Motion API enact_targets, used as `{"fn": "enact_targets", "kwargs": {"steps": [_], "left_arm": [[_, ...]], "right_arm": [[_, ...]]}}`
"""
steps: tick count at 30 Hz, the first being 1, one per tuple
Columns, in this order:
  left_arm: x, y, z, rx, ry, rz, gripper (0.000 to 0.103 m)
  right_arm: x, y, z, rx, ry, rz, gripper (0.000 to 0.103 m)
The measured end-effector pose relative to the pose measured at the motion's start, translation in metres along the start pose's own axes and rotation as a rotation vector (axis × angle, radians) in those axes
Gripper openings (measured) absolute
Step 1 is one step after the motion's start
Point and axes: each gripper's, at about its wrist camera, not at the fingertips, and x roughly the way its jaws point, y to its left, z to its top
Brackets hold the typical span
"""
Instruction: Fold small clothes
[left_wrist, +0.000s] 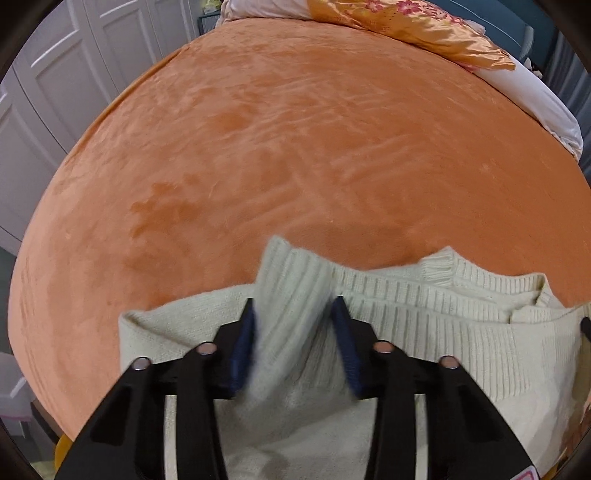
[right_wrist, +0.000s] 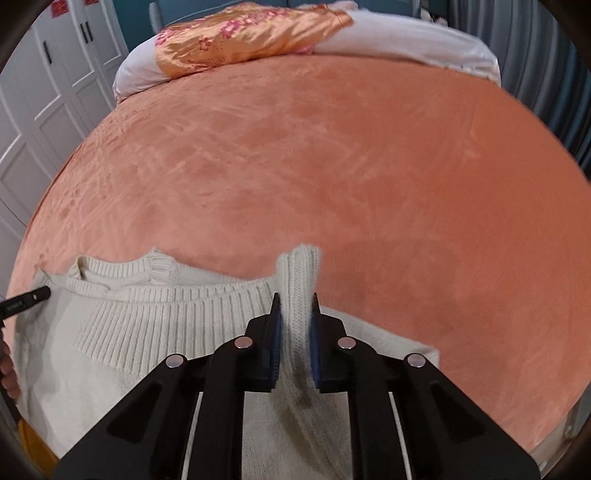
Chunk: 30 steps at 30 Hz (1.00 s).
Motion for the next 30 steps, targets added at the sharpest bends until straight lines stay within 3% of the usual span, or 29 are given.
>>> {"fn": "enact_targets", "kwargs": {"steps": [2, 7, 8, 11, 12, 15, 19, 23, 26, 28, 30], "left_arm": [[-0.005, -0.004, 0.001, 0.009, -0.009, -0.007, 0.015], [-0.013, -0.008, 0.007, 0.022, -0.036, -0.025, 0.013], [-0.006, -0.008, 0.008, 0.021, -0.022, -0.020, 0.013], [0.016, -0.013, 0.006, 0.034, -0.003, 0.016, 0.013], [0.018, -0.016, 0.006, 0.052, -0.016, 0.041, 0.013], [0.012, -0.020, 0.006, 0.059, -0.029, 0.068, 0.013], [-0.017, -0.019, -0.002, 0.058, -0.076, 0.070, 0.021], [-0.052, -0.030, -0.024, 0.100, -0.131, 0.076, 0.023], [-0.065, -0.049, -0.049, 0.137, -0.099, 0.013, 0.023], [-0.069, -0.065, -0.068, 0.183, -0.078, 0.011, 0.024], [-0.071, -0.075, -0.083, 0.213, -0.062, 0.012, 0.035]], "right_arm": [[-0.013, -0.003, 0.002, 0.017, -0.037, 0.007, 0.010], [-0.047, -0.029, 0.001, 0.100, -0.136, 0.024, 0.009], [-0.041, -0.033, -0.002, 0.111, -0.118, 0.011, 0.009], [0.022, -0.044, -0.018, 0.123, 0.075, -0.035, 0.010], [0.029, -0.044, -0.020, 0.122, 0.088, -0.036, 0.010], [0.018, -0.046, -0.010, 0.159, 0.074, -0.021, 0.011], [-0.015, -0.044, -0.010, 0.178, 0.014, -0.047, 0.017], [-0.052, -0.011, -0.034, 0.136, -0.025, 0.046, 0.017], [-0.061, 0.045, -0.059, 0.015, 0.039, 0.152, 0.017], [-0.065, 0.082, -0.078, -0.070, 0.085, 0.206, 0.017], [-0.066, 0.110, -0.095, -0.130, 0.125, 0.259, 0.017]]}}
